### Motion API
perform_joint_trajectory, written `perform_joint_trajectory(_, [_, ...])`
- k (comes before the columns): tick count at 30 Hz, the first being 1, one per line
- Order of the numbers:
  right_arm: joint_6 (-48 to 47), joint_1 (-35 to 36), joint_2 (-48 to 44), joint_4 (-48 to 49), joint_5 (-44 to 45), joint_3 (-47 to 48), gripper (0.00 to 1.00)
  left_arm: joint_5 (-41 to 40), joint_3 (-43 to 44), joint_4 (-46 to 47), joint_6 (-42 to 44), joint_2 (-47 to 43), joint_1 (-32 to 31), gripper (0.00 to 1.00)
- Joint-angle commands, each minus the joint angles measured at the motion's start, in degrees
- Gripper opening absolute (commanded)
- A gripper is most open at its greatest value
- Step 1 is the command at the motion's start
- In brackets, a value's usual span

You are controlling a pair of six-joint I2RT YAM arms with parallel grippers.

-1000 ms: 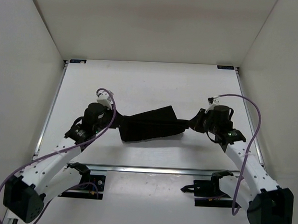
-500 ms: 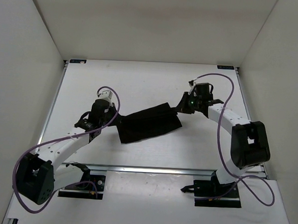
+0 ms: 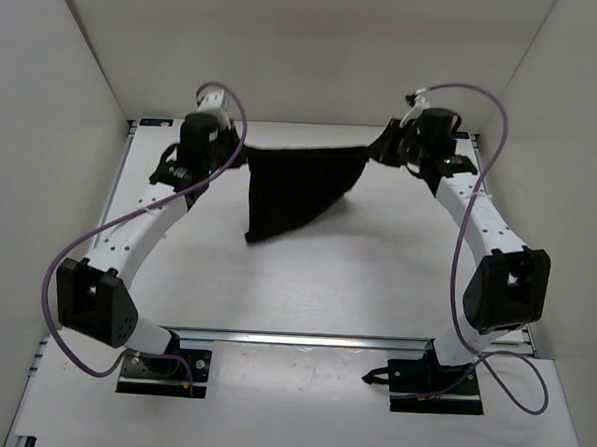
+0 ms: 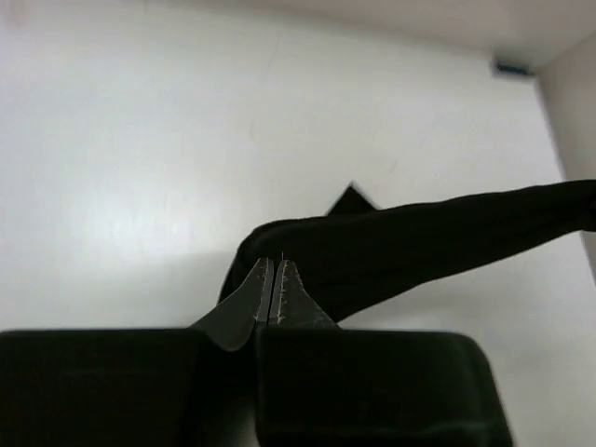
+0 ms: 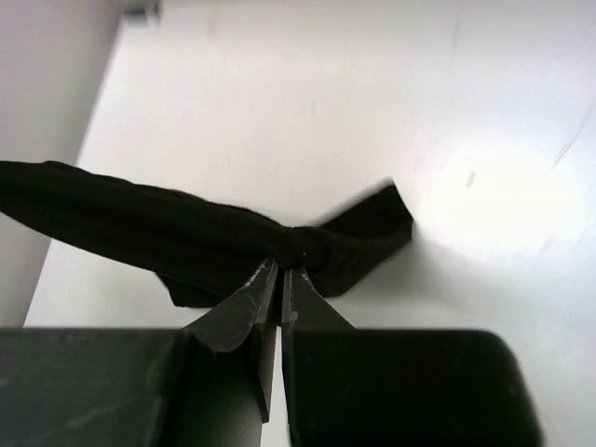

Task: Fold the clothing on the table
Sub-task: Fold the skirt

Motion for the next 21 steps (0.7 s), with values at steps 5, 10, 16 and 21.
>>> perform_joint_trajectory(5, [-5.30,-1.94,-15.46,-0.94,10.33,3.40,0.00,-6.63,10.68,-1.20,8.45,-8.10,-6.61,0.00])
perform_joint_trajectory(10, [-1.97,-3.69,-33.64,1.77,10.87,-22.24,0.00,-5.75,-11.89,1.18,3.89,-22.68,-9.33,0.00])
perform_joint_trajectory(16, [5.76,6.39,-49.74,-3.74,14.73,-46.46,0.00,-5.92,-32.22,-2.32,-4.81,-34.21,-18.73,0.00])
perform_joint_trajectory(21, [10.70,13.45,-53.73,-5.17,19.22,-51.58,0.00,-4.95,-38.05,-5.50,-9.66,-43.28,-17.27,0.00])
